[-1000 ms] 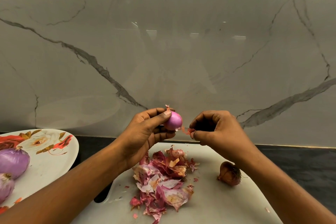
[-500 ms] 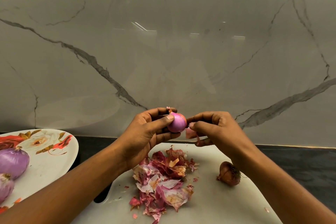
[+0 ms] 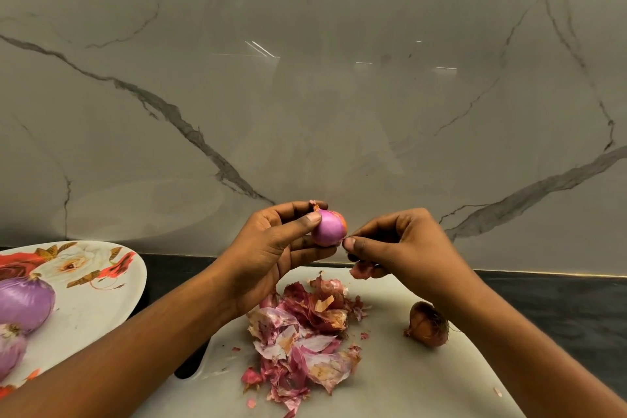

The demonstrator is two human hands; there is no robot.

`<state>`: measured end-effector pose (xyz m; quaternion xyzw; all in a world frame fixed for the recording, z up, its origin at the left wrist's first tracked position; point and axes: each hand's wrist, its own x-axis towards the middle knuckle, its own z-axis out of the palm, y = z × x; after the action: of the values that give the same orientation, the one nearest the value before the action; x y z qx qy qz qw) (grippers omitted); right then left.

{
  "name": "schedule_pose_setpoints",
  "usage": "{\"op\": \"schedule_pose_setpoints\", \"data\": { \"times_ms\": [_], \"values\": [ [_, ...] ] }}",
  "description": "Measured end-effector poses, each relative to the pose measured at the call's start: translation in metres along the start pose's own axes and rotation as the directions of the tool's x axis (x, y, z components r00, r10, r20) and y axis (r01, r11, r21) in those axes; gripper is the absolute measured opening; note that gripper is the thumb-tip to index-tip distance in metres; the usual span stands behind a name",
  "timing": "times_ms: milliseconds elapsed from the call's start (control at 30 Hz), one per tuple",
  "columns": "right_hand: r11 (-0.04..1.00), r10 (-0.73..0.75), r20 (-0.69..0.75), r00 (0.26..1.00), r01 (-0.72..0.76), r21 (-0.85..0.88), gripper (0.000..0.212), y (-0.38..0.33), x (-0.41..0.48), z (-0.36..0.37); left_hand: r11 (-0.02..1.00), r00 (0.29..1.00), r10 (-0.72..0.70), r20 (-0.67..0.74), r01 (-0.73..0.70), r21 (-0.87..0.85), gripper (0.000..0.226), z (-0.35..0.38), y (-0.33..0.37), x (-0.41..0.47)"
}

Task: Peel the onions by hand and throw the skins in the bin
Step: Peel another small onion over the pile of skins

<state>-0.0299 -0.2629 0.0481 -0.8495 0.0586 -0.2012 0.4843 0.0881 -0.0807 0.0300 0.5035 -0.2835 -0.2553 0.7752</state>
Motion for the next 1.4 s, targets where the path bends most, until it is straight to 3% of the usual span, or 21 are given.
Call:
{"op": "schedule_pose_setpoints", "data": {
  "times_ms": [133,400,700,967,1167,1400],
  "values": [
    [0.998,-0.019,-0.074,0.997,0.015,-0.064,0.004,0.004,0.002,-0.004,1.000,1.000,-0.014,-0.009,0.014,-0.021,0.040,0.000,0.001,0.000],
    [0.997,-0.009,0.039,0.999,0.012,-0.072,0.025,0.003,0.001,0.001,1.000,1.000,0.005,-0.006,-0.005,-0.024,0.041,-0.001,0.000,0.001],
    [0.994,-0.002,0.048,0.999,0.007,-0.106,0.004,0.001,0.000,0.002,0.999,1.000,0.019,0.001,-0.019,0.030,0.044,0.000,-0.002,0.000],
    [0.997,0.022,-0.060,0.998,-0.026,-0.076,0.011,0.001,0.002,-0.002,0.999,1.000,-0.015,0.000,0.015,-0.029,0.047,0.002,-0.001,0.000],
    [0.991,0.049,-0.024,0.998,-0.052,-0.125,0.016,0.003,0.002,0.002,1.000,1.000,-0.018,-0.007,0.018,-0.008,0.047,0.000,-0.002,0.001],
    [0.997,0.058,-0.046,0.997,-0.055,0.057,0.014,-0.003,0.000,0.000,0.998,0.999,0.023,0.026,-0.024,0.065,0.046,-0.003,-0.002,0.001]
  ]
}}
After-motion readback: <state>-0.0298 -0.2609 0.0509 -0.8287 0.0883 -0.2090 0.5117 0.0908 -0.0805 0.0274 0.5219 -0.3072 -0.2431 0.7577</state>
